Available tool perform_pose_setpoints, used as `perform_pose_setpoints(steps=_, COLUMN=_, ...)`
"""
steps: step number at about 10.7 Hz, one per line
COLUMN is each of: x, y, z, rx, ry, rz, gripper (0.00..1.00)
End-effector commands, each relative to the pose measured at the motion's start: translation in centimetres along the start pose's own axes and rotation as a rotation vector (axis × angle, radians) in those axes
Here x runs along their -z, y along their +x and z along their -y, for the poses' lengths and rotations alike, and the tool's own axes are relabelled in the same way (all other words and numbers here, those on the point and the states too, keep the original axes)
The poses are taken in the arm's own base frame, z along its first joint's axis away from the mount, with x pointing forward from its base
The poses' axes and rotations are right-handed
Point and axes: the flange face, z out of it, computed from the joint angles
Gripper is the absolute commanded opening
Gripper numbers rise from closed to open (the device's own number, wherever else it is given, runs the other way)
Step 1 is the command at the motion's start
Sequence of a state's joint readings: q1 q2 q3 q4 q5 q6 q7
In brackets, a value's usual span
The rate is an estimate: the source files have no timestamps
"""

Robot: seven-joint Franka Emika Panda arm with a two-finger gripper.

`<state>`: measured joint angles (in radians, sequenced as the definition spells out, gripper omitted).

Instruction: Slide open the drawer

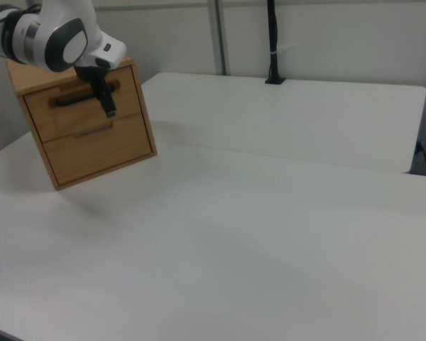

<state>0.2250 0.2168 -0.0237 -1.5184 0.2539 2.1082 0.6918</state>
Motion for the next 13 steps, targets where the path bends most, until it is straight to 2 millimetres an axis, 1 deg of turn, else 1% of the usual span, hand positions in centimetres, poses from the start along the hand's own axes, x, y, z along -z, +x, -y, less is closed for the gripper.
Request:
perform_pose_setpoints(steps=1, x=-2.1, y=-1.3, z=3.3, rx=-0.055, ry=0.116, rz=-0.042, gripper=1.00)
perform_pose_setpoints(steps=2, x=-3.0, y=-1.5, z=3.9, rx=-0.066, ry=0.150, rz=-0.039, gripper=1.00)
perform_pose_setpoints(steps=4, x=-5.7, y=-2.8, z=5.2, rx=-0.046, ry=0.170, rz=-0.036, gripper=1.00)
perform_pose_setpoints(steps=5, x=-6.8, y=-3.4, z=6.1, rx=-0.038, ry=0.198, rz=-0.046, gripper=1.00)
perform_pose_setpoints(steps=6, x=-7.7, y=-4.2, z=6.9, rx=-0.034, ry=0.229, rz=-0.052, gripper=1.00)
perform_pose_setpoints(steps=7, x=-8.0, y=-4.5, z=7.4, rx=-0.037, ry=0.257, rz=-0.068, gripper=0.99)
perform_pose_setpoints(steps=8, x=-8.8, y=-4.6, z=7.7, rx=-0.040, ry=0.277, rz=-0.082, gripper=0.88)
perform_pose_setpoints(steps=9, x=-9.2, y=-4.8, z=8.1, rx=-0.039, ry=0.305, rz=-0.103, gripper=0.65)
perform_pose_setpoints(steps=10, x=-9.3, y=-4.6, z=8.3, rx=-0.049, ry=0.344, rz=-0.142, gripper=0.40)
perform_pose_setpoints(steps=11, x=-9.2, y=-4.5, z=8.3, rx=-0.052, ry=0.360, rz=-0.161, gripper=0.26)
perform_pose_setpoints(steps=12, x=-9.2, y=-4.5, z=8.4, rx=-0.042, ry=0.358, rz=-0.166, gripper=0.07)
perform_pose_setpoints(steps=13, x=-9.2, y=-4.7, z=8.5, rx=-0.029, ry=0.355, rz=-0.167, gripper=0.00)
